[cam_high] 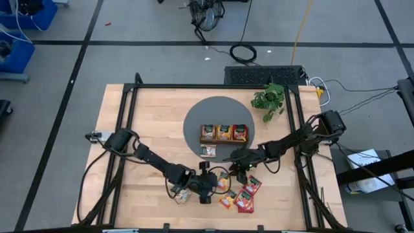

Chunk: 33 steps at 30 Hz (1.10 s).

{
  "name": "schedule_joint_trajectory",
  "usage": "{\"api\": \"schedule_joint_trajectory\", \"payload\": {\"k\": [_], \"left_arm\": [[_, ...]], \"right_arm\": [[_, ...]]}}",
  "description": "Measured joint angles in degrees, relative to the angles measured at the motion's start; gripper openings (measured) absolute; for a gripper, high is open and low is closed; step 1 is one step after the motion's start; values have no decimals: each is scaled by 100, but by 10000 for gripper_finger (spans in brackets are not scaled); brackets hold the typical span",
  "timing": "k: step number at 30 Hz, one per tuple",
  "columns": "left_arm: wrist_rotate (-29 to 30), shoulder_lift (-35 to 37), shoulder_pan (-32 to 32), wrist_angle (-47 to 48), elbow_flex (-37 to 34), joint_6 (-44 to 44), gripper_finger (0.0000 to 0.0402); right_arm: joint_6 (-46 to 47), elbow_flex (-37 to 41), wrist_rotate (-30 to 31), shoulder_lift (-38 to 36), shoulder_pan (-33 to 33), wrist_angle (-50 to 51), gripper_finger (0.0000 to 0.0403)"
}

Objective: Pick & Place Tea
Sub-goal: Put the left orange tea packet into the middle section of the wooden organizer

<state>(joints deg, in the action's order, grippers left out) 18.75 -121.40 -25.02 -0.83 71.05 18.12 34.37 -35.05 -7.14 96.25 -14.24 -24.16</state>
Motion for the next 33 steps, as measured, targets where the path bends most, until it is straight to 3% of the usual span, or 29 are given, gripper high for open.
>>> {"api": "schedule_joint_trajectory", "payload": {"k": [10, 21, 33], "left_arm": [[-6, -46, 34, -38, -7, 101, 42], [-17, -61, 57, -354, -20, 70, 42], [-45, -299, 110, -749, -13, 171, 42]], "right_arm": [[410, 197, -343, -4, 4, -258, 125], [246, 201, -341, 0, 0, -334, 124], [-48, 204, -334, 55, -114, -372, 83]]}}
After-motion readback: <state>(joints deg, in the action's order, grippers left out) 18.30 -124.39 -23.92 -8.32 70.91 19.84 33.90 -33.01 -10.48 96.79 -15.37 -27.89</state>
